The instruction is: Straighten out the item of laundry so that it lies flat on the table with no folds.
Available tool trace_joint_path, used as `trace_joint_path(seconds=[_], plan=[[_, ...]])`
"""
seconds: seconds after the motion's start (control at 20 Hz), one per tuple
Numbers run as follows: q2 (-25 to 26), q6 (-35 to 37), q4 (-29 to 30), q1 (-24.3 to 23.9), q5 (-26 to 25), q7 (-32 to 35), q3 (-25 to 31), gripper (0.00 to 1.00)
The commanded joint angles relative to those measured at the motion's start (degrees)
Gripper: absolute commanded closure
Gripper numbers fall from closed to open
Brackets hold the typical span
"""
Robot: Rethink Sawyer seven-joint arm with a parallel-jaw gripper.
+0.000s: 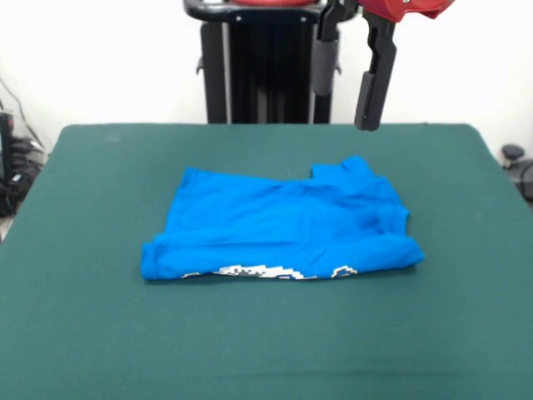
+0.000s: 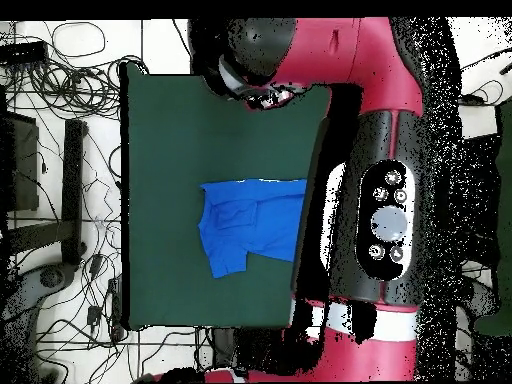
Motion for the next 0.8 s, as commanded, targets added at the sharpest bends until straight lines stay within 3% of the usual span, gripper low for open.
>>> trace_joint_path(seconds=[0.05, 0.45, 0.8], plan=[[1.75, 18.51, -3.79, -0.83, -3.06, -21.61, 4.79, 0.0], [-1.18, 13.4, 3.43, -1.09, -1.95, -19.56, 3.87, 0.0], [-0.56, 12.02, 4.09, -1.3, -2.22, -18.58, 4.3, 0.0]])
